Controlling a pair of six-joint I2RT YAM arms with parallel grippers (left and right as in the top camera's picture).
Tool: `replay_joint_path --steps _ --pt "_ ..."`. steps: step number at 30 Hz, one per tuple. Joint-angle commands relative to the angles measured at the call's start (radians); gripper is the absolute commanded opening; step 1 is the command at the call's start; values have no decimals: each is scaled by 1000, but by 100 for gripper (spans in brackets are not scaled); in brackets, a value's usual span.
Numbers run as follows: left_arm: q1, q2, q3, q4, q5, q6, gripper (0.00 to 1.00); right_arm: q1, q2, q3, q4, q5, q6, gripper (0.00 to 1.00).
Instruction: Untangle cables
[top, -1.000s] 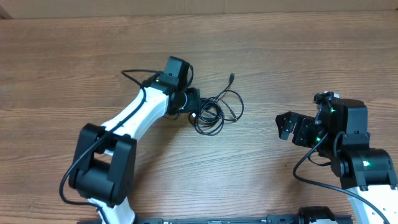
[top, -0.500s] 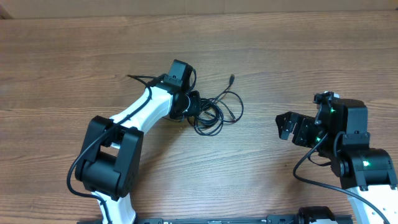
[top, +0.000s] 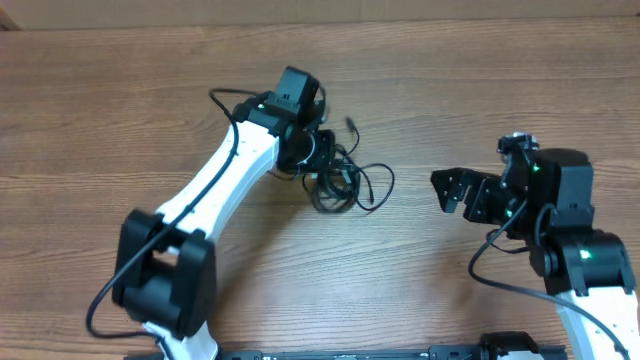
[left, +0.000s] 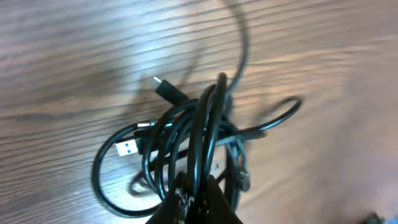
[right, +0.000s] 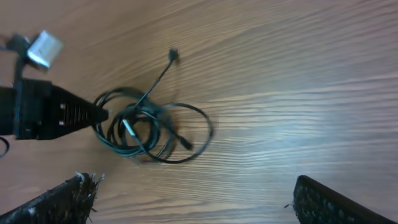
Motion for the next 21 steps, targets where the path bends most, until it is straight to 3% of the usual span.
replay_joint_path --steps 1,6,15,21 --pt "-38 -83 54 -2 86 72 4 15 48 26 23 -106 1 100" --pt "-66 -135 64 5 100 74 4 72 130 26 37 -106 1 100" --pt "-68 -203 65 40 257 74 4 156 276 26 106 -65 11 100" --pt "-68 -259 66 43 272 74 4 156 372 26 142 10 113 100"
